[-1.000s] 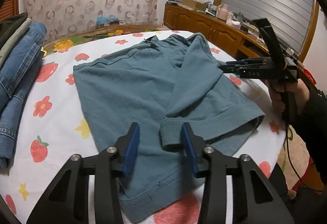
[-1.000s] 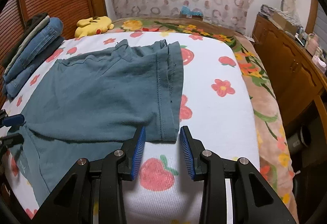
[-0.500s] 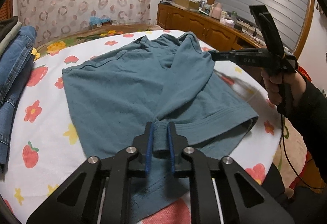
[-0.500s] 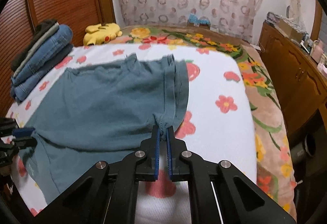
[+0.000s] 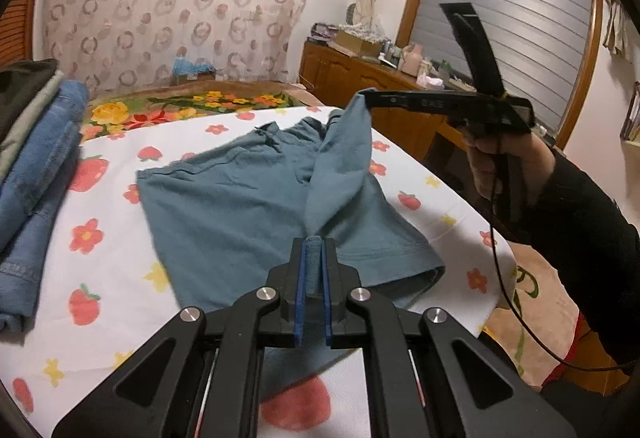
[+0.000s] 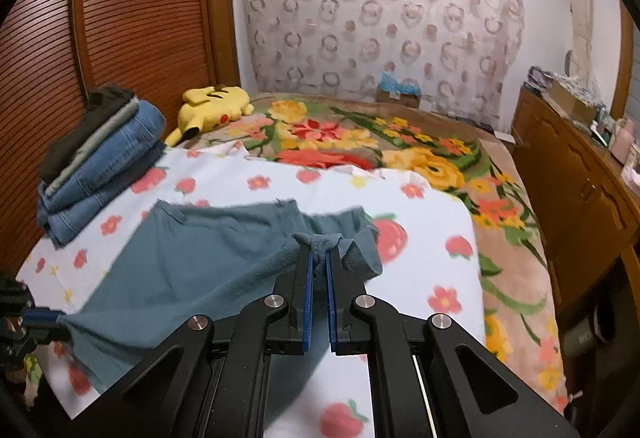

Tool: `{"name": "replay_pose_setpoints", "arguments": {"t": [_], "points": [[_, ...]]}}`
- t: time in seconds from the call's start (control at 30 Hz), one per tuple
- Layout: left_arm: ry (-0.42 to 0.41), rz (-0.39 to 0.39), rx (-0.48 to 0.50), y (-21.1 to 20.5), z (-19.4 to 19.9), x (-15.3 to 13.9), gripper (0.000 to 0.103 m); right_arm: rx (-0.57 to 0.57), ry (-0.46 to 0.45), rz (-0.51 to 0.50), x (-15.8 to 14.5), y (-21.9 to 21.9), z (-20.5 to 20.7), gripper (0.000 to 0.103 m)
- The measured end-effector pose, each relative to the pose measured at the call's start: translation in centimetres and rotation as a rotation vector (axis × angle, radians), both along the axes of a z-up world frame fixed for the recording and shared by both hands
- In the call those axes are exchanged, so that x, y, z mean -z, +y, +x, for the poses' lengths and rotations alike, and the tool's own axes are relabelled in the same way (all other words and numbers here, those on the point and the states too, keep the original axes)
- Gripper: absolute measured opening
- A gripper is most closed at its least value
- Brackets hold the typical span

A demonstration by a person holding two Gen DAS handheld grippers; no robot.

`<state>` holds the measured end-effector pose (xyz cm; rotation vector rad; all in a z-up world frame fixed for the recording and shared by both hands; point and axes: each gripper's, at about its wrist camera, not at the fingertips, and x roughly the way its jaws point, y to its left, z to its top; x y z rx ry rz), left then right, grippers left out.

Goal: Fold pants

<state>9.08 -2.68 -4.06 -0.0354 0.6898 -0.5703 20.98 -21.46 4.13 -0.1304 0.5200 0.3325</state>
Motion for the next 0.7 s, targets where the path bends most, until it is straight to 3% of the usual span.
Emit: {"name": "replay_pose_setpoints", "arguments": {"t": [0.37,0.7], "points": [[-0.002,-0.042,-0.085,4.4,-2.8,-0.8,0.008,-0.127,-0.039,0.009,0.1,2.3,-0.7,0.006],[0.091,0.002,-0.139,5.5,-2.0,2.9,0.008,-0.143,0.04,-0.033,3.0,2.0,1.6,0.006]]}}
